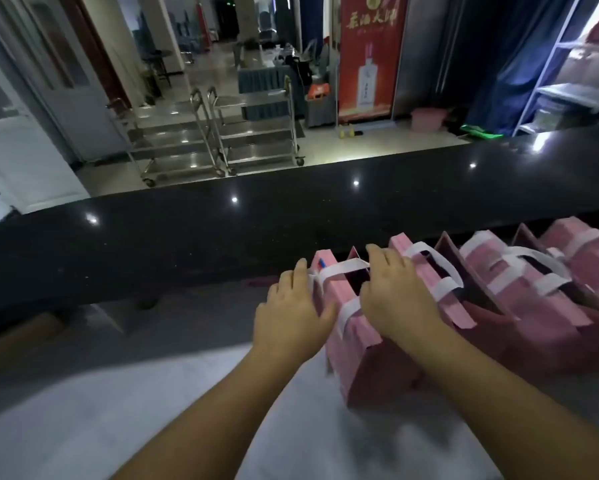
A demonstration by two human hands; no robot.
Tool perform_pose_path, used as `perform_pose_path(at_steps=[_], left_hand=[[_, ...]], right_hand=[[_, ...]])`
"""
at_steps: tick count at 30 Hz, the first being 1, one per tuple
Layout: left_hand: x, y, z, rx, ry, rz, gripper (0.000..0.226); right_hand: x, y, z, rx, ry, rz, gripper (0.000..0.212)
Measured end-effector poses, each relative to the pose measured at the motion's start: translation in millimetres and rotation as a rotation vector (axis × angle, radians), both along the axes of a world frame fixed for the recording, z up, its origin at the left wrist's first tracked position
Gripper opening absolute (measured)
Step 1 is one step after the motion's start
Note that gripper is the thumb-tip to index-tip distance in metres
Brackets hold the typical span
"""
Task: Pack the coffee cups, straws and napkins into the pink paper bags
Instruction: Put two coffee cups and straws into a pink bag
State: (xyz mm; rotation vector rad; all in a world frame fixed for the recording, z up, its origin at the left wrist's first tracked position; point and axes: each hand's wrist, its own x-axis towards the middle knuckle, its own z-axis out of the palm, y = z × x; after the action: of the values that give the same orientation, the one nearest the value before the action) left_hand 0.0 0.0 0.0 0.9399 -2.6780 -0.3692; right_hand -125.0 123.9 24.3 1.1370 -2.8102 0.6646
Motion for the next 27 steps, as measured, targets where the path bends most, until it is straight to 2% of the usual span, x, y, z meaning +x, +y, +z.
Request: perform_pose_path(at_steps=[2,5,9,11,13,21,24,27], left_hand=[[-16.0,7.4,-4.2,0.076,-0.013,-0.021,0.091],[-36.3,21.1,-12.8,0.159,-0.064,-0.038,0.093],[-54.1,35.6,-22.8,0.229,-0.085,-0.001,0.101],[-59.6,39.3,-26.2,0.230,-0.085,0.022,0.102],[-63.7,40.1,-29.3,0.235,-0.099,0.034,0.098],[-43.4,20.7,-20.7,0.412,0.024,0.194,0.069],[-24.6,8.4,-15.6,0.488,0.028,0.274,0.038],[-4.8,-0.7,-15.0,0.581,0.111,0.354,0.008]], right_hand=[[-11.9,4.6,-5.6,-0.019,-0.030,-0.046,0.051],[-26.0,11.9,-17.5,0.042,-0.099,-0.110,0.018],[-36.5,15.2,-24.7,0.123,-0.269,-0.129,0.014],[-40.0,14.5,-29.0,0.177,-0.281,-0.102,0.007],[-41.3,11.7,-32.9,0.216,-0.273,-0.079,0.014],[-45.1,3.9,-41.5,0.288,-0.170,-0.093,0.013],[-44.0,-2.2,-43.3,0.300,-0.155,-0.116,0.004],[-40.1,-15.5,-37.5,0.389,-0.203,-0.118,0.006]])
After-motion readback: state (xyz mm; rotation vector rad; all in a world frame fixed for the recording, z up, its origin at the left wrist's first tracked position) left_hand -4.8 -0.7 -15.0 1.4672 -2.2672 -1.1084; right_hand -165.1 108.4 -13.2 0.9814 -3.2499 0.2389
